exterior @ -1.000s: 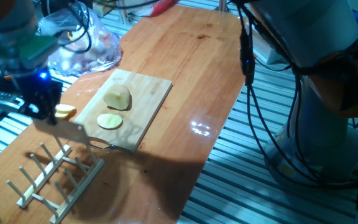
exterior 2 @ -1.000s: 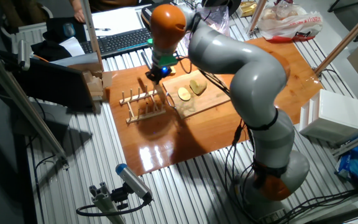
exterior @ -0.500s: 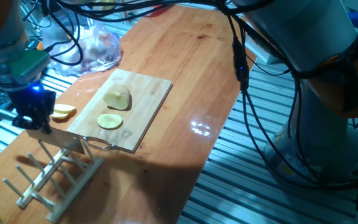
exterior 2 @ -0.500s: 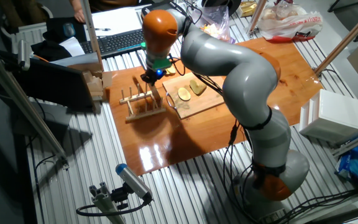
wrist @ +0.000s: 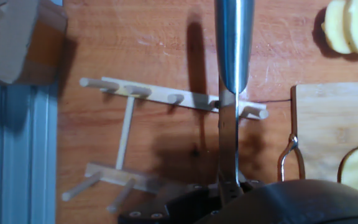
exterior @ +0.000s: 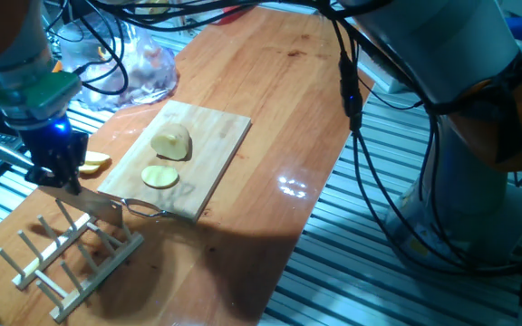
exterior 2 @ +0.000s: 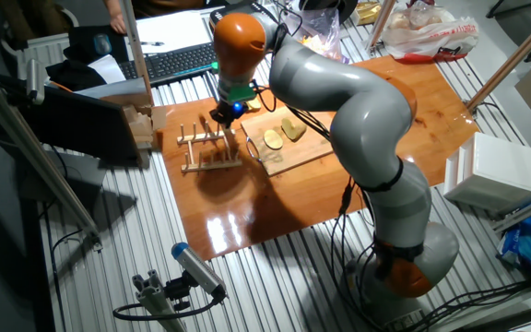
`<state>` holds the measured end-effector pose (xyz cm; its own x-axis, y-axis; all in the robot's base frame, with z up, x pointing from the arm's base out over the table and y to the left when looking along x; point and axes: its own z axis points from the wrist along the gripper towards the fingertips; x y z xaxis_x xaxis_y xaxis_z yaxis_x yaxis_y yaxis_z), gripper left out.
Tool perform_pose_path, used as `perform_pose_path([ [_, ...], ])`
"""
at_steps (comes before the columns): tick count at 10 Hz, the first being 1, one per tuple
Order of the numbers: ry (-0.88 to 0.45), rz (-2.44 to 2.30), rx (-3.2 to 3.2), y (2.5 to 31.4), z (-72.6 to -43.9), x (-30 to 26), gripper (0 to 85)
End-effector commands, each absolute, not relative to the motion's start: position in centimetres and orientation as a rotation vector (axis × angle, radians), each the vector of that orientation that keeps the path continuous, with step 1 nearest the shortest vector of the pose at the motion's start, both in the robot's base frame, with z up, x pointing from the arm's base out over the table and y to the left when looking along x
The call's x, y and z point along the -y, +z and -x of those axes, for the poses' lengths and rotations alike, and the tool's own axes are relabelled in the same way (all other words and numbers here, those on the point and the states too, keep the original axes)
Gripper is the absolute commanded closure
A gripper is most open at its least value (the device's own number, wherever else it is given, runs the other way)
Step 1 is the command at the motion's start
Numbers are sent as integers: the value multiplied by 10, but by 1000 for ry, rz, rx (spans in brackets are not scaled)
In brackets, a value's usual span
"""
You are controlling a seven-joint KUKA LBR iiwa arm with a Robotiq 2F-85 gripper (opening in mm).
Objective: Chop the potatoes
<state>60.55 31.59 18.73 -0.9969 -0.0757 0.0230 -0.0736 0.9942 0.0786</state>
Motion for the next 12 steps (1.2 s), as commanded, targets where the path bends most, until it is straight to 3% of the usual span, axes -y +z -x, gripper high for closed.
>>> perform_pose_path([
  [1, -118, -103, 3102, 191, -603, -319, 850],
  [7, -79, 135, 3040, 193, -597, -309, 850],
  [12, -33, 118, 3039, 155, -603, -308, 850],
])
